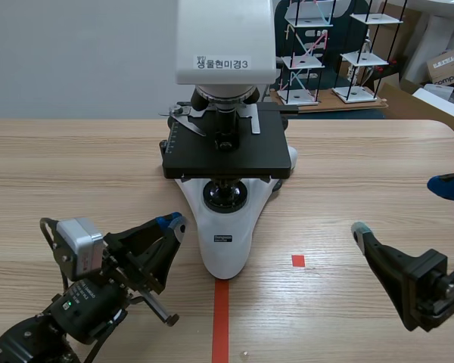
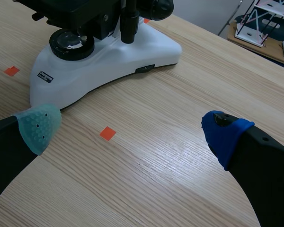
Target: Return to the home posture
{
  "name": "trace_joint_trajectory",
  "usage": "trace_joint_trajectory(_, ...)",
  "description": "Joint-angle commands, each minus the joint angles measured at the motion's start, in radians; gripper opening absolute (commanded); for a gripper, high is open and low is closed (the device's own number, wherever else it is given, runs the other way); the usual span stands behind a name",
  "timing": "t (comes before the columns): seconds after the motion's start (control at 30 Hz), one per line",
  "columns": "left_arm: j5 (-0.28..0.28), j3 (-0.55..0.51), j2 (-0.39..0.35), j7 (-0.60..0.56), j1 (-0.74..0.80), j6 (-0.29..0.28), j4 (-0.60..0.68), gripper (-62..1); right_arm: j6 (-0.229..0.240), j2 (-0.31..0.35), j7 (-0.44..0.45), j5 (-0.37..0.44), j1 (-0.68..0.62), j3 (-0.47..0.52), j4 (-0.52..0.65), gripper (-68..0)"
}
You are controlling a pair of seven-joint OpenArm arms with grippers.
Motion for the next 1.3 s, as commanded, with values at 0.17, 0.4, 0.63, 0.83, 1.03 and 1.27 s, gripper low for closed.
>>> trace_joint_trajectory(0.17, -0.100, -0.004, -0.145, 0.092, 0.117, -0.002, 0.200, -55.4, -0.004, 0.013, 0.011, 0.007, 0.000, 0.002, 0.016, 0.4)
trace_joint_trajectory(0.4, -0.230, -0.080, -0.261, 0.263, 0.262, -0.002, 0.405, -55.4, -0.004, 0.013, 0.011, 0.007, 0.000, 0.002, 0.016, 0.4)
trace_joint_trajectory(0.63, -0.235, -0.263, -0.328, 0.540, 0.458, -0.002, 0.661, -55.3, -0.004, 0.013, 0.011, 0.007, 0.000, 0.002, 0.016, 0.4)
trace_joint_trajectory(0.83, -0.236, -0.423, -0.343, 0.782, 0.619, -0.002, 0.895, -54.2, -0.004, 0.013, 0.011, 0.007, 0.000, 0.002, 0.016, 0.4)
trace_joint_trajectory(1.03, -0.250, -0.526, -0.343, 0.947, 0.741, -0.002, 1.094, -34.1, -0.004, 0.013, 0.011, 0.007, 0.000, 0.002, 0.016, 0.4)
trace_joint_trajectory(1.27, -0.277, -0.560, -0.343, 1.030, 0.838, -0.001, 1.247, -13.3, -0.004, 0.013, 0.011, 0.007, 0.000, 0.002, 0.016, 0.4)
